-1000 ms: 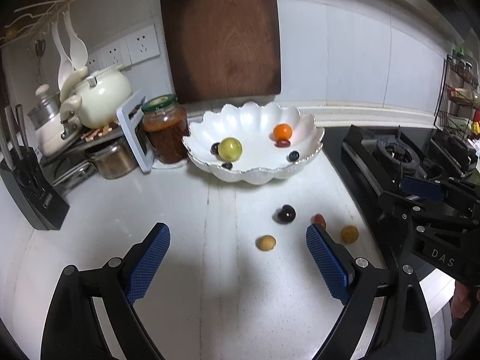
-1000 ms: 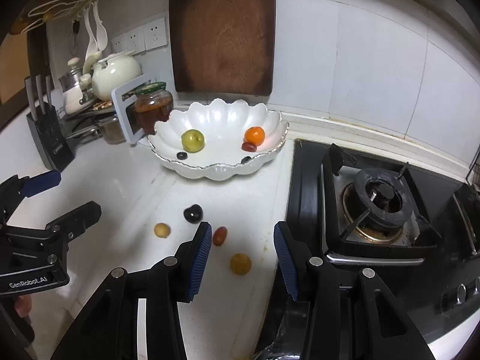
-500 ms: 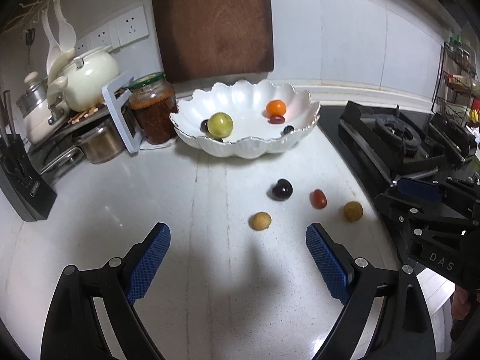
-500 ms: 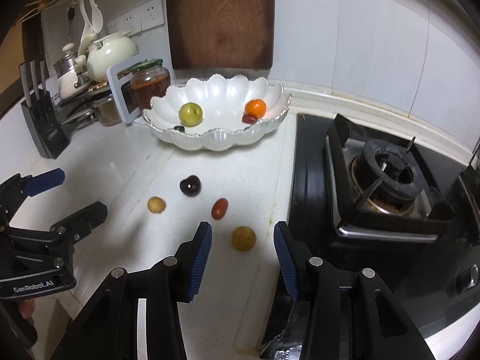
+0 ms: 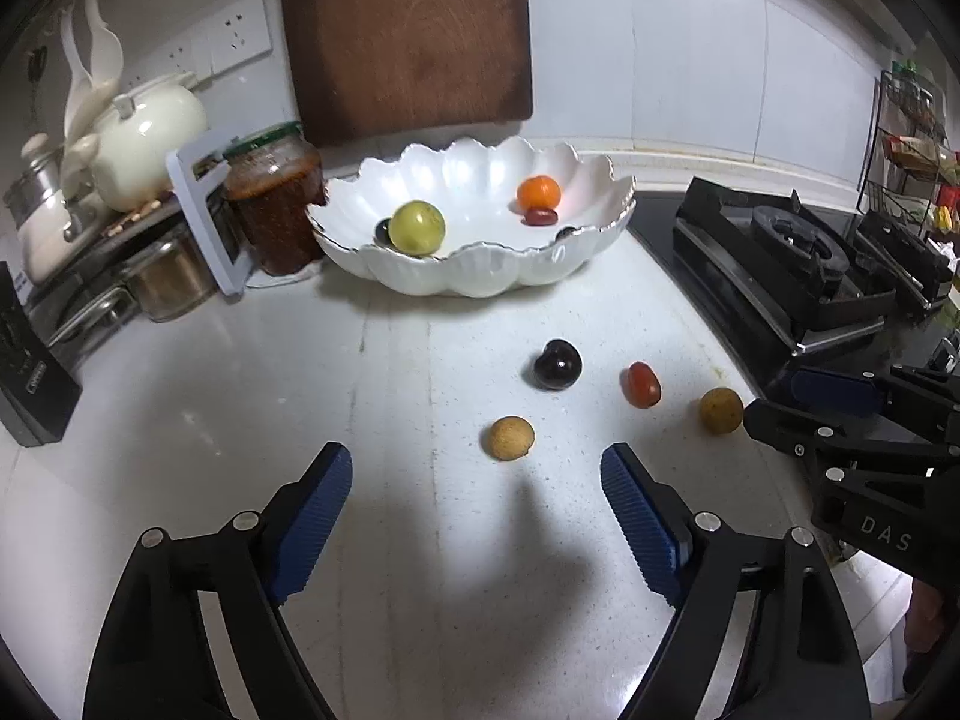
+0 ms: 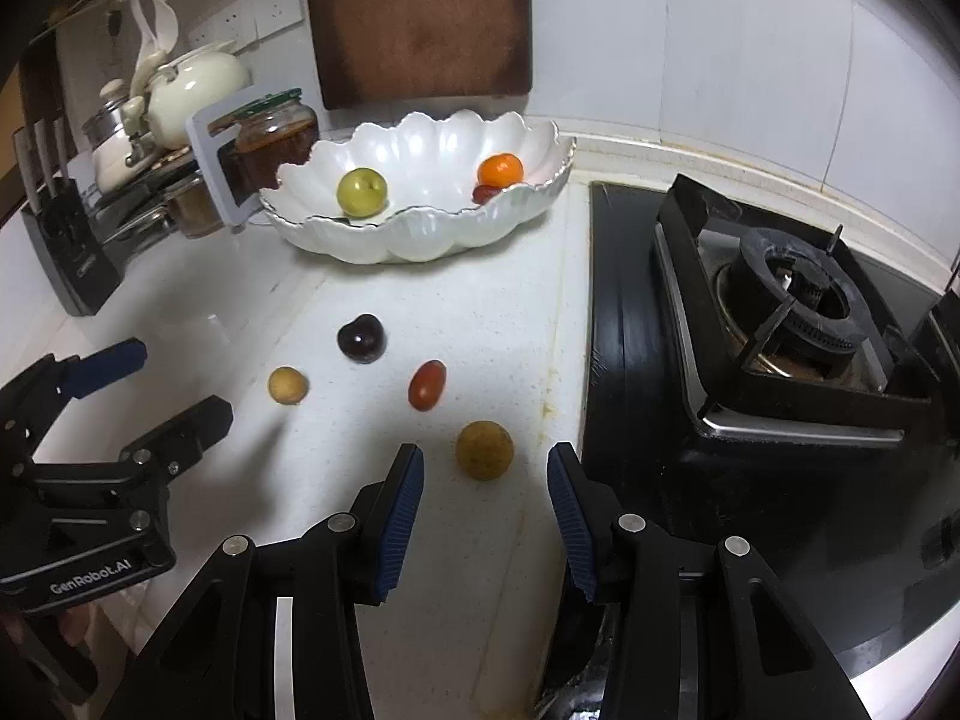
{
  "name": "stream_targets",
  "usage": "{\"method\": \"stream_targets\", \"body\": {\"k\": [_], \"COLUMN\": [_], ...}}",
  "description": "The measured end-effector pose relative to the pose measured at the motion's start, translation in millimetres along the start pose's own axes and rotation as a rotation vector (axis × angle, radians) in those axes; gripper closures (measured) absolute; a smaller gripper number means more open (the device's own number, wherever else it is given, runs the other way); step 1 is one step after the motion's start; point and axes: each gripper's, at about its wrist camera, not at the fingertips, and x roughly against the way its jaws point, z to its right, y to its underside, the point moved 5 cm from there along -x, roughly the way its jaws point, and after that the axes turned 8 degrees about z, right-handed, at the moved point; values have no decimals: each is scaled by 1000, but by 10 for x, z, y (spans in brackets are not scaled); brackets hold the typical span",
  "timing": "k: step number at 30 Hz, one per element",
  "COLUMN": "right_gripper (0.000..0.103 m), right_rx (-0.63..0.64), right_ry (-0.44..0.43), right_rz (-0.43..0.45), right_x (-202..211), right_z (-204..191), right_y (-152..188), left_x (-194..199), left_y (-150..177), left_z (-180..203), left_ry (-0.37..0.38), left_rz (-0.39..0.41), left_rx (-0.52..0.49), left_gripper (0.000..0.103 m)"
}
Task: Organize fruits
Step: 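Move both open tools back toward the remaining fruits on the counter, then grasp the tan round fruit with the left tool while the right tool grasps the brown round fruit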
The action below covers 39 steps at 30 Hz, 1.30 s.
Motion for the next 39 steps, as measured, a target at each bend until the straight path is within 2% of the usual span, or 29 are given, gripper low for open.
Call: {"method": "stream_targets", "body": {"k": [6,21,27,29,31,34,39], "right_gripper": [59,59,60,62,68,73,76], "right_rx": [-25,-45,-34,-34,-34,-25,-17], "right_ry": [-7,-26,-22,-23,-25,-20,-20], "right_rz": [-34,-71,-72,-74,-78,-83,-77], "right_x": [-140,-363,-395,-407,-420,-437,-439], "right_z": [25,1,-9,-9,-7,-9,-11], "right_y": [34,77,75,78,80,91,98], "left_x": [-167,-500,-583,-605,-617,-623,-629], "left_y": [19,36,46,50,57,63,85], "left_z": [28,75,87,90,93,98,107], "left_ry": [25,52,64,72,81,87,103], "left_rz": [-20,-60,-81,-90,-95,-100,-110], "left_rx": [5,34,43,51,56,56,61], "left_gripper": [23,38,49,54,56,65,74]}}
